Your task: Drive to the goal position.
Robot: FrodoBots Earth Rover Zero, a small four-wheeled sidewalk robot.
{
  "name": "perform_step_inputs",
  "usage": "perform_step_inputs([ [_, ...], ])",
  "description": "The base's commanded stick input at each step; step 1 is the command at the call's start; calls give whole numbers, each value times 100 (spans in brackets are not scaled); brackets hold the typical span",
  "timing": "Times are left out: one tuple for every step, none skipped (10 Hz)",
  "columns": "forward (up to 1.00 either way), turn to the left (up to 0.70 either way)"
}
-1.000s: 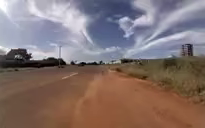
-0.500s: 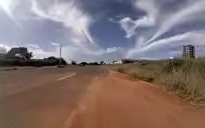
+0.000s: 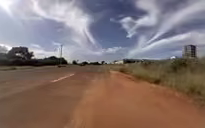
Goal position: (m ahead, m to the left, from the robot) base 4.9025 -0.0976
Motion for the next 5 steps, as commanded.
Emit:
perform_step_inputs([
  [100, 0],
  [100, 0],
  [100, 0],
  [100, 0],
  [100, 0],
])
